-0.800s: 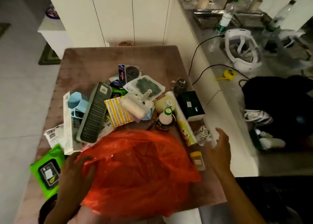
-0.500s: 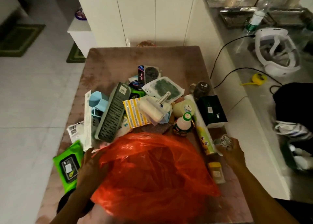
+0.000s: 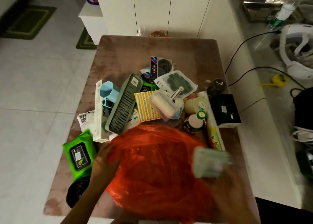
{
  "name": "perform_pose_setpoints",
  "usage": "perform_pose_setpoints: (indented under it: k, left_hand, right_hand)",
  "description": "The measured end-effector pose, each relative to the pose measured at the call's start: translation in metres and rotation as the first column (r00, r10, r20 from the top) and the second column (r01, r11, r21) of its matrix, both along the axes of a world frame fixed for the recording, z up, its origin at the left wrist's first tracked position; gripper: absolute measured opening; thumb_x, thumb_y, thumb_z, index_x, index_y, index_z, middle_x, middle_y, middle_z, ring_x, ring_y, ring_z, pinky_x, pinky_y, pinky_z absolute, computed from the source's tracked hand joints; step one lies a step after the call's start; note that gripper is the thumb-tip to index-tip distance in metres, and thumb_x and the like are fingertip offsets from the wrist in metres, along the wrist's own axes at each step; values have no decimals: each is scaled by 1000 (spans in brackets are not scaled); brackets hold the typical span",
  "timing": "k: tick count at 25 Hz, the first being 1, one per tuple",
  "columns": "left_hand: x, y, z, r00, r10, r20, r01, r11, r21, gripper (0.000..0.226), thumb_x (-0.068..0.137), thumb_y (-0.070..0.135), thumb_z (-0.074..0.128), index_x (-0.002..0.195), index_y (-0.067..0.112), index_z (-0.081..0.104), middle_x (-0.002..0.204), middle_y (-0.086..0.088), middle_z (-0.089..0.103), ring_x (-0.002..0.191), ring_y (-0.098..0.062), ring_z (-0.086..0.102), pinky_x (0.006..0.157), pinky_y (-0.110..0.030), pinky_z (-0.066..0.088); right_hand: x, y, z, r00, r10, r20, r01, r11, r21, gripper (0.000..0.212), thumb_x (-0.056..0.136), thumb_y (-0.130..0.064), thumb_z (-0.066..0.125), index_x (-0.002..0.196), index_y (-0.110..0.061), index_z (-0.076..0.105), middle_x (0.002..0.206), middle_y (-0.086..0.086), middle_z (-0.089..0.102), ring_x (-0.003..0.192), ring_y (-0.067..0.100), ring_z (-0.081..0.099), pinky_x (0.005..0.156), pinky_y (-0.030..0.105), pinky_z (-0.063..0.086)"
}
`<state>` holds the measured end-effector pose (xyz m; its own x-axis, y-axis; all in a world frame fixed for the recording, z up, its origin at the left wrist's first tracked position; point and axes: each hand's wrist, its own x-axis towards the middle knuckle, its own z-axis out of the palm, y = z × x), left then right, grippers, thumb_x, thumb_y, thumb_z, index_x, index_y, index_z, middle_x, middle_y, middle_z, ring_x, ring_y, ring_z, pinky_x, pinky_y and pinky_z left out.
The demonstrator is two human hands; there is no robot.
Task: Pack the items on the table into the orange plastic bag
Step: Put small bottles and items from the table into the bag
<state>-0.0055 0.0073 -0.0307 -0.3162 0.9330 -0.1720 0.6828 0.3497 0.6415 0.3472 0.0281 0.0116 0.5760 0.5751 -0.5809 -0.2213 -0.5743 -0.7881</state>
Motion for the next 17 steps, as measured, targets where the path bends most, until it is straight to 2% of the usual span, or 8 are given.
perform_pose_setpoints:
  k: [1, 3, 5, 8, 10, 12, 14, 17]
  left_hand:
    - [2, -1, 4, 1000, 13, 25, -13, 1000, 0, 47, 83, 20, 70, 128, 11, 59, 133, -13, 56, 115, -29, 58, 97, -43, 48]
    - [6, -7, 9, 1000, 9, -18, -8, 998, 64, 50, 81, 27, 62, 128, 8, 59, 133, -13, 56, 115, -29, 56, 98, -45, 46]
    - [8, -13, 14, 995, -7, -95, 18, 993, 119, 52, 77, 29, 57, 122, 4, 62, 129, -15, 59, 111, -31, 55, 97, -40, 42]
    - [14, -19, 17, 994, -36, -99, 46, 993, 104, 46, 77, 26, 60, 118, 5, 66, 124, -15, 63, 107, -36, 59, 93, -40, 45]
    - [18, -24, 14, 996, -51, -78, 58, 994, 97, 49, 78, 34, 56, 117, 7, 66, 121, -14, 64, 102, -35, 61, 89, -44, 51]
    - [20, -23, 10, 994, -73, -76, 82, 989, 120, 52, 76, 38, 53, 115, 6, 68, 118, -15, 65, 100, -37, 63, 88, -43, 50]
    - [26, -18, 8, 991, -95, -96, 109, 983, 145, 55, 75, 38, 50, 112, 3, 68, 116, -19, 66, 101, -38, 61, 90, -42, 45]
    - [30, -13, 9, 988, -100, -114, 115, 984, 135, 58, 74, 39, 48, 114, 2, 68, 115, -21, 66, 102, -41, 59, 90, -47, 43]
  right_hand:
    - [-39, -2, -1, 992, 87, -93, -95, 991, -89, 34, 76, -22, 67, 109, -14, 70, 97, 13, 74, 77, 25, 73, 59, 35, 59]
    - [-92, -1, -9, 772, 390, -503, -461, 887, -19, 50, 65, -24, 78, 112, -10, 66, 97, 14, 75, 84, 29, 73, 62, 39, 58]
    - [-105, 4, -38, 734, 435, -522, -534, 844, -48, 45, 74, -23, 76, 115, -10, 65, 103, 13, 73, 92, 29, 71, 68, 39, 59]
    - [-124, 36, -67, 822, 393, -411, -481, 866, -134, 44, 80, -21, 73, 121, -12, 60, 118, 13, 66, 99, 27, 65, 68, 37, 58]
    - [-122, 46, -69, 869, 465, -170, -492, 851, -185, 51, 80, -22, 74, 126, -15, 54, 125, 12, 61, 107, 28, 61, 81, 43, 56]
    - [-111, 33, -47, 729, 650, 215, -612, 759, -221, 51, 85, -30, 68, 132, -17, 51, 129, 9, 60, 115, 26, 59, 96, 39, 49]
    - [-91, 6, -20, 590, 681, 433, -711, 693, -120, 33, 90, -25, 62, 123, -22, 60, 117, -5, 66, 106, 8, 63, 92, 23, 49]
    - [-41, -21, 14, 651, 501, 570, -639, 767, 56, 22, 92, -16, 61, 108, -31, 63, 102, -18, 65, 91, -1, 62, 76, 15, 49]
